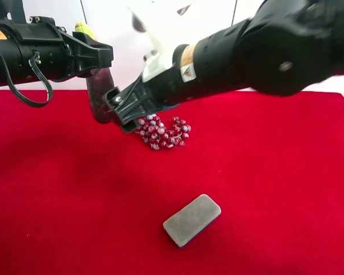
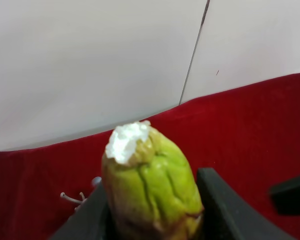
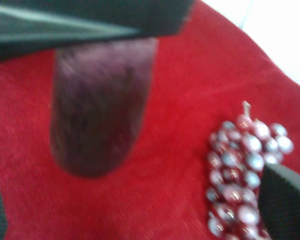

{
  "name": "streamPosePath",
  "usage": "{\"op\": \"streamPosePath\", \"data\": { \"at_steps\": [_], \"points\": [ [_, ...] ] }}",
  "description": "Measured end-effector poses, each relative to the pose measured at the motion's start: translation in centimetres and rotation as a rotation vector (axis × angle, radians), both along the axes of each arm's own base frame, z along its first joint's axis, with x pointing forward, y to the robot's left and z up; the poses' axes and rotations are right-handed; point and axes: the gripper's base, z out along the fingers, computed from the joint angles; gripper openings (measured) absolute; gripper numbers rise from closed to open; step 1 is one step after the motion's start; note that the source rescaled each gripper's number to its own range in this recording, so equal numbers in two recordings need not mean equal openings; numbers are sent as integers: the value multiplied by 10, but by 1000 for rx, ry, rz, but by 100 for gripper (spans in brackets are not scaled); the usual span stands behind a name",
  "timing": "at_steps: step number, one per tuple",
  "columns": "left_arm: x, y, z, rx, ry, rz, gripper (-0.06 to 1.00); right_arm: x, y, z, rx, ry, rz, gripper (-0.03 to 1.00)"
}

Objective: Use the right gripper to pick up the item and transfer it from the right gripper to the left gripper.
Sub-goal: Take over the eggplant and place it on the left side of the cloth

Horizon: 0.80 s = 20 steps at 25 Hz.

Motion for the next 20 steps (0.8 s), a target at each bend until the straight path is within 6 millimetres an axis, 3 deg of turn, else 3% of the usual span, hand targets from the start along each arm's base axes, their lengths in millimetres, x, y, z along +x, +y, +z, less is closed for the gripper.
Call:
{"op": "streamPosePath", "data": {
  "at_steps": [5, 16, 20],
  "points": [
    [0, 0, 0, 0, 1, 0, 0, -14, -22, 24, -53, 26, -38, 100],
    [0, 0, 0, 1, 0, -1, 0, -52, -71, 53, -238, 124, -43, 100],
    [0, 0, 0, 1, 0, -1, 0, -73, -92, 49, -233, 140, -23, 100]
  ]
}}
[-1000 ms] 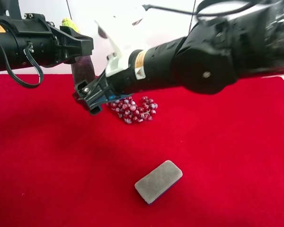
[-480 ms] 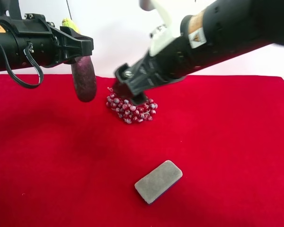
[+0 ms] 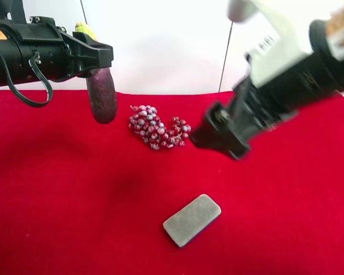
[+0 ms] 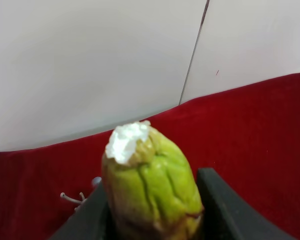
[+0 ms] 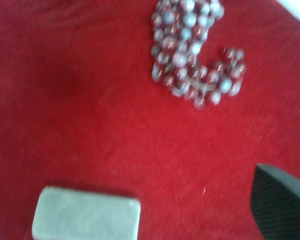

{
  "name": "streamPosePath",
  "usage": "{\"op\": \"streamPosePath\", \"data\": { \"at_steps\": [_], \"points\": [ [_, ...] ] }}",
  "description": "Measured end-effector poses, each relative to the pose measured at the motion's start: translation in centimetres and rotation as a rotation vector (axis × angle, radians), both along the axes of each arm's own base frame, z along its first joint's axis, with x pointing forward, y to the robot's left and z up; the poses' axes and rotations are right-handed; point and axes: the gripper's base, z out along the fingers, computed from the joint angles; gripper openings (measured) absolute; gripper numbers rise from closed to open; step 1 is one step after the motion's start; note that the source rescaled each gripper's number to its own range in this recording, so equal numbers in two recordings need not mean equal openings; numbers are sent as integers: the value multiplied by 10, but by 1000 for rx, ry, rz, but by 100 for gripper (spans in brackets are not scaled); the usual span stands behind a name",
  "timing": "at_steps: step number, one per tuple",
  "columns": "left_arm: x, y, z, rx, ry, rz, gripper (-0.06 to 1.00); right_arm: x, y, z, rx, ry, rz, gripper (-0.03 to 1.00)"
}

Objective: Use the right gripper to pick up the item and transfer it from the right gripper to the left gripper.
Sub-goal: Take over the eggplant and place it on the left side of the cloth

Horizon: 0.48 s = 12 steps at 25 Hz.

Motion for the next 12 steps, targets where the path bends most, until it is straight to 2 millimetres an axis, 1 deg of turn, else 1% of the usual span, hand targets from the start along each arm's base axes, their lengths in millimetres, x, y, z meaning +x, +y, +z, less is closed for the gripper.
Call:
{"op": "streamPosePath", "data": {
  "at_steps": [5, 7, 12],
  "points": [
    [0, 0, 0, 0, 0, 0, 0, -37, -39, -24, 19, 54, -8, 100],
    [0, 0, 0, 0, 0, 0, 0, -53, -55, -28, 60, 60, -10, 100],
    [-1, -1, -3, 11, 28, -13, 0, -99, -102, -16, 197, 17, -2, 100]
  ]
}}
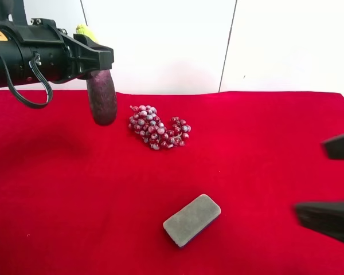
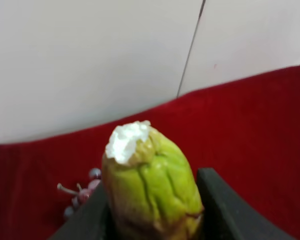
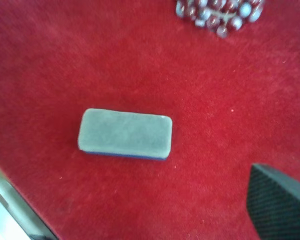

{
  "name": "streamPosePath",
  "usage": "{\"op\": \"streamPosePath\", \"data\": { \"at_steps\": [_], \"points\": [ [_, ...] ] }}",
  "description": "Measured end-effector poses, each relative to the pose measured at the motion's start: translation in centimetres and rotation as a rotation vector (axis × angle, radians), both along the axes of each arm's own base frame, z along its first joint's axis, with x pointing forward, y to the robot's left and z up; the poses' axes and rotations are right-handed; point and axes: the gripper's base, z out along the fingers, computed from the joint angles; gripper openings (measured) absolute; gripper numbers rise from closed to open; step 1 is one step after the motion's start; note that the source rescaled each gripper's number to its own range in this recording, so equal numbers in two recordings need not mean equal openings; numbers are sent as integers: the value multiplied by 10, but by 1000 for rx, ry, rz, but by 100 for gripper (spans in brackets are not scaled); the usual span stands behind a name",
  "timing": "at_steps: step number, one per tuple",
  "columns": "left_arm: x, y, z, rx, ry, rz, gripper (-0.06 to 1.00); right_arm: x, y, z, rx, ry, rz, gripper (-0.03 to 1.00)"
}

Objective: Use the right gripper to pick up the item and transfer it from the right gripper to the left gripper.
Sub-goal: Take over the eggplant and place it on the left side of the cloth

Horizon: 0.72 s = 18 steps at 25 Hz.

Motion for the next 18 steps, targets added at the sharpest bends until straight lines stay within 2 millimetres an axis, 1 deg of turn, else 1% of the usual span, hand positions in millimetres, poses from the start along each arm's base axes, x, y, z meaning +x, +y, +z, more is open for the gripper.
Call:
{"op": "streamPosePath", "data": {
  "at_steps": [2, 5, 9, 11, 13, 18],
  "points": [
    [1, 3, -3, 12, 33, -1, 0, -19, -22, 4, 46, -31, 3, 100],
    [2, 11, -11, 42, 122, 2, 0, -44, -50, 2, 108, -71, 4, 100],
    [5, 27, -20, 71, 238, 25, 0, -70, -78, -1, 235, -155, 18, 100],
    [5, 34, -25, 90, 291, 30, 0, -74, -81, -3, 239, -146, 29, 100],
    [6, 41, -28, 113, 331, 35, 0, -75, -80, -8, 224, -114, 37, 100],
    [4, 53, -35, 147, 426, 39, 0, -70, -73, -29, 153, -50, 44, 100]
  ]
}}
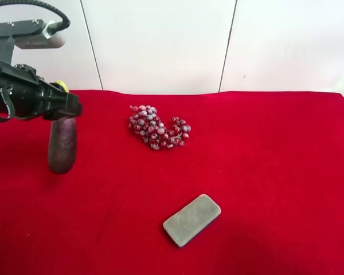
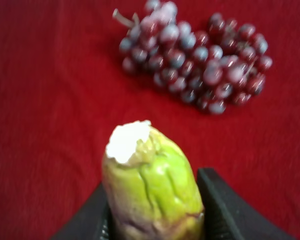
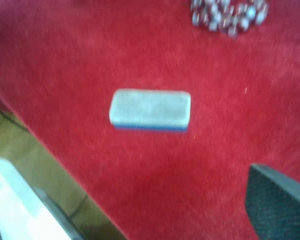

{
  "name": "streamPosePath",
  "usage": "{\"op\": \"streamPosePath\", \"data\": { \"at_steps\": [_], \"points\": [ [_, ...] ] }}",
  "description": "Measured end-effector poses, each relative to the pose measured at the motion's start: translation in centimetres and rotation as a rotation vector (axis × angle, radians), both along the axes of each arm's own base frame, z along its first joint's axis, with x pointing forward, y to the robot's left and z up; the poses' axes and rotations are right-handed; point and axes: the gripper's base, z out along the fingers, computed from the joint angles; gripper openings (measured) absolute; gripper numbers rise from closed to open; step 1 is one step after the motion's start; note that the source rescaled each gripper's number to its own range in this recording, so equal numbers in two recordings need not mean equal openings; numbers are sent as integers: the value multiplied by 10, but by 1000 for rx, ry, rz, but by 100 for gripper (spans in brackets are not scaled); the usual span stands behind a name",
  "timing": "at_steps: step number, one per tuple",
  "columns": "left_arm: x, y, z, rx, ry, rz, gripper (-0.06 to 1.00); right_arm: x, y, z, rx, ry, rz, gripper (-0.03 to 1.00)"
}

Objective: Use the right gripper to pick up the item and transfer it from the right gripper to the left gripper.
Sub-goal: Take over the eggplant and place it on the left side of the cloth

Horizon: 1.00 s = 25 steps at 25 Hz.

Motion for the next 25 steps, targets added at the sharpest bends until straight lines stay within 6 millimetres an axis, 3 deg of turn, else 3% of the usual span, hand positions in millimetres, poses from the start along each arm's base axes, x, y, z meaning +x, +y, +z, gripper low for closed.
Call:
{"op": "streamPosePath", "data": {
  "at_steps": [8, 18, 25],
  "points": [
    [0, 12, -13, 43, 120, 5, 0, 0, 1, -2, -3, 9, 3, 100],
    [22, 9, -65, 100, 293, 17, 0, 1, 1, -2, -5, -2, -4, 100],
    [38, 6, -70, 99, 276, 31, 0, 2, 1, -2, -6, -3, -5, 100]
  ]
}}
